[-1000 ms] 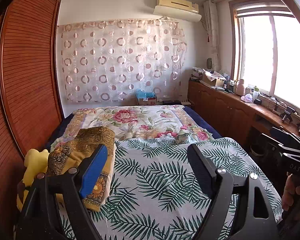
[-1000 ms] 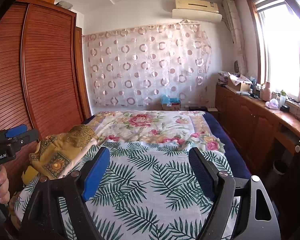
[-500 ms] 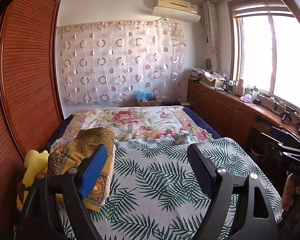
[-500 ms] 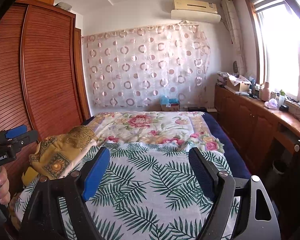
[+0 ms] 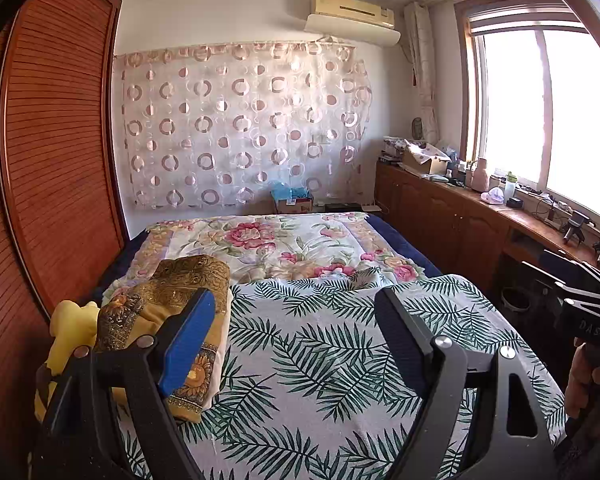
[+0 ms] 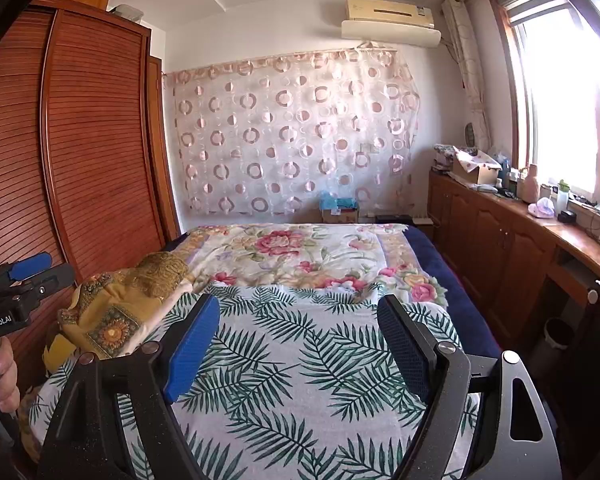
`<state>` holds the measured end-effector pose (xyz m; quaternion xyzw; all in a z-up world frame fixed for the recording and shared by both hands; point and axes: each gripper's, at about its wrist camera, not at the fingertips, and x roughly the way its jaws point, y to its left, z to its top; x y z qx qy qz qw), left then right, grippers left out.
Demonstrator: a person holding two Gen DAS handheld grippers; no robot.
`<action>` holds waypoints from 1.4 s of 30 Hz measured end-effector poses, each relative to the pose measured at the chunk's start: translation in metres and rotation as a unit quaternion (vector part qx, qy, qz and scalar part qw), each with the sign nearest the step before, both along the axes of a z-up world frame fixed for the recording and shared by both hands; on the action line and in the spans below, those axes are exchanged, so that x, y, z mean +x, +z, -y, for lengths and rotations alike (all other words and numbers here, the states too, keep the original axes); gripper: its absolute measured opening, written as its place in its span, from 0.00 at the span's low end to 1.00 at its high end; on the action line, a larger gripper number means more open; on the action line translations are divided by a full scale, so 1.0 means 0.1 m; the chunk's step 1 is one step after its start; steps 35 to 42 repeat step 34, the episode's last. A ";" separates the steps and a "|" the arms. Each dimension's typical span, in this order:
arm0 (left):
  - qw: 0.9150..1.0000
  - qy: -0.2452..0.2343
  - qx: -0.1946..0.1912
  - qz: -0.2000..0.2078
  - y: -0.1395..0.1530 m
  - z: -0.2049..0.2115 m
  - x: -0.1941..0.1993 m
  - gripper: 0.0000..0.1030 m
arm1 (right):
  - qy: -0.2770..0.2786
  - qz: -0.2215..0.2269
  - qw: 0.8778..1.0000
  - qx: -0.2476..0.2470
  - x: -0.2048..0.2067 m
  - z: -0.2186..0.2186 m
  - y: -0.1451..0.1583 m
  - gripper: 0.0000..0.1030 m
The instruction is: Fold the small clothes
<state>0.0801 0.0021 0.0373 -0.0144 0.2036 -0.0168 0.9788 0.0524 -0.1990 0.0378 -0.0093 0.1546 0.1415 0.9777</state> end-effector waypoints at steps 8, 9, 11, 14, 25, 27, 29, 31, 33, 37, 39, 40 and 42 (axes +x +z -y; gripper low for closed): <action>1.000 -0.001 0.000 0.000 -0.01 -0.01 0.00 0.80 | 0.000 0.000 1.000 0.000 0.01 0.00 0.00 0.80; 1.000 0.000 0.001 0.000 -0.02 -0.01 0.00 0.80 | 0.000 0.000 1.000 0.000 0.01 0.00 0.00 0.80; 1.000 -0.001 0.000 0.001 -0.02 -0.01 0.00 0.80 | 0.000 0.000 1.000 0.000 0.00 0.00 0.00 0.80; 1.000 -0.001 0.001 0.001 -0.02 -0.01 0.00 0.80 | 0.000 0.000 1.000 0.000 0.00 0.00 0.00 0.80; 1.000 -0.001 0.001 0.002 -0.04 -0.01 -0.01 0.80 | 0.002 0.002 1.000 0.001 0.01 0.00 0.01 0.80; 1.000 -0.001 0.001 0.002 -0.04 -0.01 -0.01 0.80 | 0.003 0.002 1.000 0.001 0.01 0.01 0.01 0.80; 1.000 0.000 0.001 0.002 -0.05 -0.01 -0.01 0.80 | 0.003 0.002 1.000 0.001 0.01 0.03 0.00 0.80; 1.000 -0.001 0.001 0.002 -0.05 -0.01 0.00 0.80 | 0.003 0.002 1.000 0.001 0.01 0.04 0.00 0.80; 1.000 -0.001 0.001 0.002 -0.06 -0.01 -0.01 0.80 | 0.004 0.002 1.000 0.001 0.01 0.04 0.00 0.80; 1.000 -0.001 0.001 0.002 -0.06 -0.01 -0.01 0.80 | 0.004 0.002 1.000 0.002 0.01 0.05 -0.01 0.80; 1.000 -0.001 0.001 0.002 -0.06 -0.01 -0.01 0.80 | 0.004 0.002 1.000 0.002 0.01 0.05 -0.01 0.80; 1.000 -0.001 0.001 0.002 -0.06 -0.01 -0.01 0.80 | 0.004 0.002 1.000 0.002 0.01 0.05 -0.01 0.80; 1.000 -0.001 0.001 0.002 -0.06 -0.01 -0.01 0.80 | 0.004 0.002 1.000 0.002 0.01 0.05 -0.01 0.80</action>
